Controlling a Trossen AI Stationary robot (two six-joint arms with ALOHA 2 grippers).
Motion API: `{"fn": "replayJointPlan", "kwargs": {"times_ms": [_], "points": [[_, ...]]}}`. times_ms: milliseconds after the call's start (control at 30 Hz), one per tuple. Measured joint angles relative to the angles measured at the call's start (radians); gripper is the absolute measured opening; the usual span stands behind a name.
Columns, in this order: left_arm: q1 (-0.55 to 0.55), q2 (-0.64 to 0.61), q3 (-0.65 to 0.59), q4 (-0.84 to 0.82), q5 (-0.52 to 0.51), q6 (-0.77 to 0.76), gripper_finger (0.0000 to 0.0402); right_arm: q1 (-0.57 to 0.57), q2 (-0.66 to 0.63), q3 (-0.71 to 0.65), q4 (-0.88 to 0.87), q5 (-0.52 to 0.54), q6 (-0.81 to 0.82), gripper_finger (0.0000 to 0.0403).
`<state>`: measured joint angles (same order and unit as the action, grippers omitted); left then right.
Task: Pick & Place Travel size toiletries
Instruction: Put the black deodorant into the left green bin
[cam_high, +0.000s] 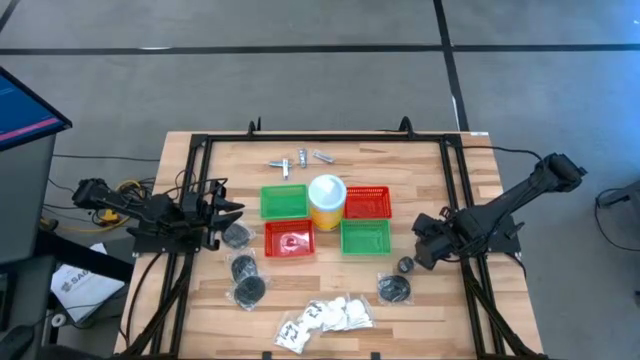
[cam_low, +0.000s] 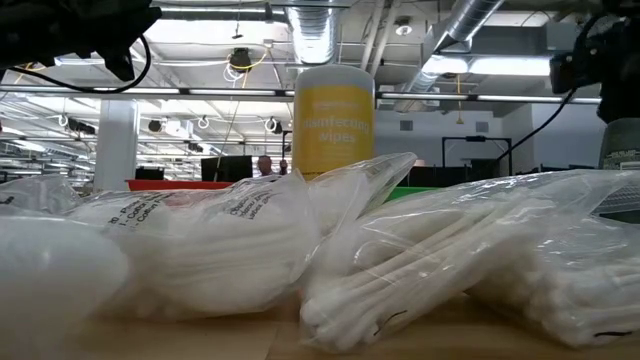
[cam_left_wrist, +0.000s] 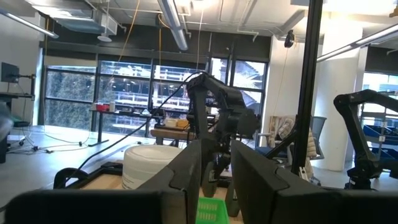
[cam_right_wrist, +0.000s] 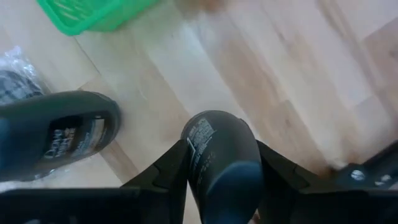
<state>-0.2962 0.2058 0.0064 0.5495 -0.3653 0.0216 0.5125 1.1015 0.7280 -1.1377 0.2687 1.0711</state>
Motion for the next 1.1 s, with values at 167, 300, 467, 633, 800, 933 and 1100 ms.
{"fn": "replayJointPlan", "kwargs": {"times_ms": [167,300,467,633,800,933,1100], "points": [[0.000,0.000,0.000,0.012,0.000,0.000,0.0081,-0.023,-0.046,0.065,-0.057,0.039,-0.021,0.0127],[0.000,0.000,0.000,0.031,0.000,0.000,0.0081,-0.053,-0.072,0.123,-0.062,0.054,-0.099,0.0127],[0.000,0.000,0.000,0.038,0.000,-0.008,0.0081,-0.104,-0.090,0.209,-0.071,0.091,-0.207,0.0127],[0.000,0.000,0.000,0.044,0.000,-0.056,0.0081,-0.152,-0.090,0.293,-0.075,0.130,-0.307,0.0127],[0.000,0.013,0.000,0.051,0.000,-0.107,0.0081,-0.197,-0.078,0.341,-0.024,0.132,-0.413,0.0127],[0.000,0.077,0.000,0.095,0.006,-0.107,0.0081,-0.224,-0.079,0.349,0.049,0.126,-0.489,0.0126],[0.000,0.218,0.051,0.109,0.006,-0.108,0.0081,-0.256,-0.078,0.350,0.181,0.078,-0.576,0.0126]]}}
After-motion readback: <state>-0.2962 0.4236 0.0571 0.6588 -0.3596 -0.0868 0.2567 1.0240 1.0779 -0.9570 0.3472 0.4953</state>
